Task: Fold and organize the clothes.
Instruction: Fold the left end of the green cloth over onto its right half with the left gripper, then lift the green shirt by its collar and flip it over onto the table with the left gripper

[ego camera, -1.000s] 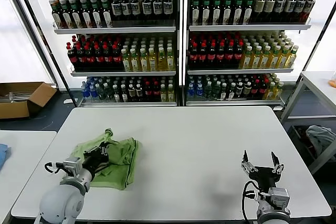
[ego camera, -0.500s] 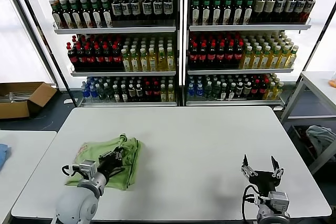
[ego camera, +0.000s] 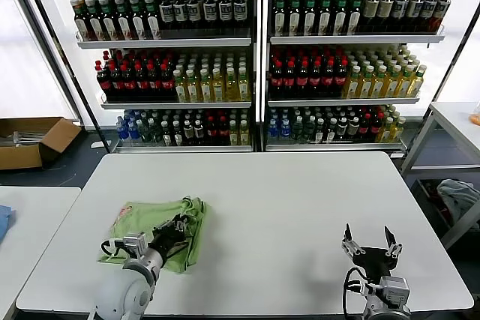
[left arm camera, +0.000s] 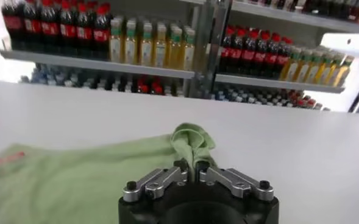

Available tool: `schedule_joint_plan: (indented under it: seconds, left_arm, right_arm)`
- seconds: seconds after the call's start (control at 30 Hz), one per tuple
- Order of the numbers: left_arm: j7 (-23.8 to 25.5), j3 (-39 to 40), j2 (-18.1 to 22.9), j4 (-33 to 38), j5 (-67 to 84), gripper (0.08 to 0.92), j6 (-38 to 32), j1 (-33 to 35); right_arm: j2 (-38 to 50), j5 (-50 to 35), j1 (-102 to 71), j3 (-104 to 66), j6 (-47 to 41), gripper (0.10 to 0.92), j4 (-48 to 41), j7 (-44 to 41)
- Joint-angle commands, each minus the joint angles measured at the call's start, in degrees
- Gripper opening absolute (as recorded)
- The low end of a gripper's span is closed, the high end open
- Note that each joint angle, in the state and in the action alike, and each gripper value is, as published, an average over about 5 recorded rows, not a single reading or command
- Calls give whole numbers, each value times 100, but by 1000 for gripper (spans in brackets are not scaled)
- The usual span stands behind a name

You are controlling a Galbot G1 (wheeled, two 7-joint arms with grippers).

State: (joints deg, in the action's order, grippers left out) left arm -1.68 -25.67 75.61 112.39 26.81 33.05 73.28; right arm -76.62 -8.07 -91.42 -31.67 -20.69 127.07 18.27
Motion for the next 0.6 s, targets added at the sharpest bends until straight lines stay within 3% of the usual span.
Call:
schedule_joint_plan:
  seconds: [0.03,0.27,0.4,0.6]
  left_arm:
    - [-196,395,233,342,1596,241,12,477]
    - [-394,464,234,1160,2606,449,21,646]
    - [-489,126,145,1413,2827,561,13,495]
    - [-534,-888,-614,1037,1992,731,-30,15]
  right_arm:
    - [5,-7,29,15,-7,823,-30,19]
    - [27,-26,126,63,-12,823,-148,72]
    - [53,-36,190,108,-21,823,-202,82]
    - [111,-45,293,238,-33,823,-257,107]
